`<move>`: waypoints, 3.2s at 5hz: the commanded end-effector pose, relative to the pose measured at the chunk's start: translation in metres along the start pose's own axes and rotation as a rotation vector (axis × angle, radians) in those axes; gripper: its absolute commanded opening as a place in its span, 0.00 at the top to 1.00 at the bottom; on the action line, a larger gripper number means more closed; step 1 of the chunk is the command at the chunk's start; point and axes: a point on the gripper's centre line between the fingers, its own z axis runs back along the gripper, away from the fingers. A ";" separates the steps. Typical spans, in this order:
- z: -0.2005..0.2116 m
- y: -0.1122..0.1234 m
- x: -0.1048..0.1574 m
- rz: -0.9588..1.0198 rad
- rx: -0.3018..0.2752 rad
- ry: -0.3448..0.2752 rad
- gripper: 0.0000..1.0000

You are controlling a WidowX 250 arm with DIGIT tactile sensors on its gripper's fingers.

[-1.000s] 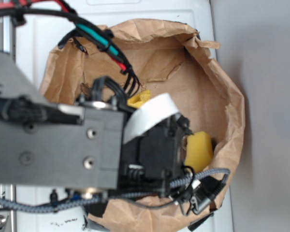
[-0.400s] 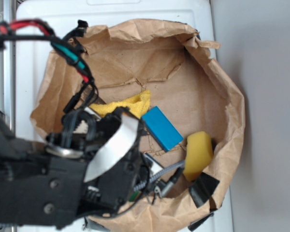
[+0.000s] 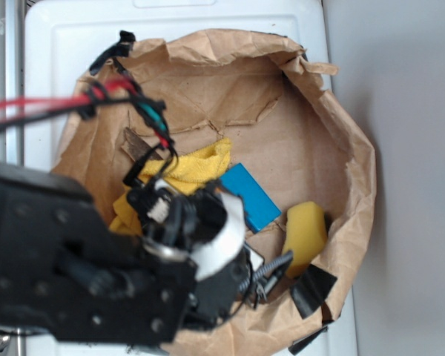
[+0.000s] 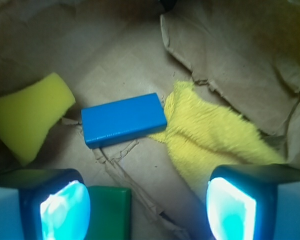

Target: Grab the green block.

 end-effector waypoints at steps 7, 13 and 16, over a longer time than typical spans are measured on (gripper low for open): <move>-0.014 0.031 -0.070 0.064 -0.048 0.036 0.00; -0.016 -0.016 -0.045 0.236 -0.041 0.065 0.00; -0.032 -0.043 -0.016 0.270 -0.079 0.045 0.00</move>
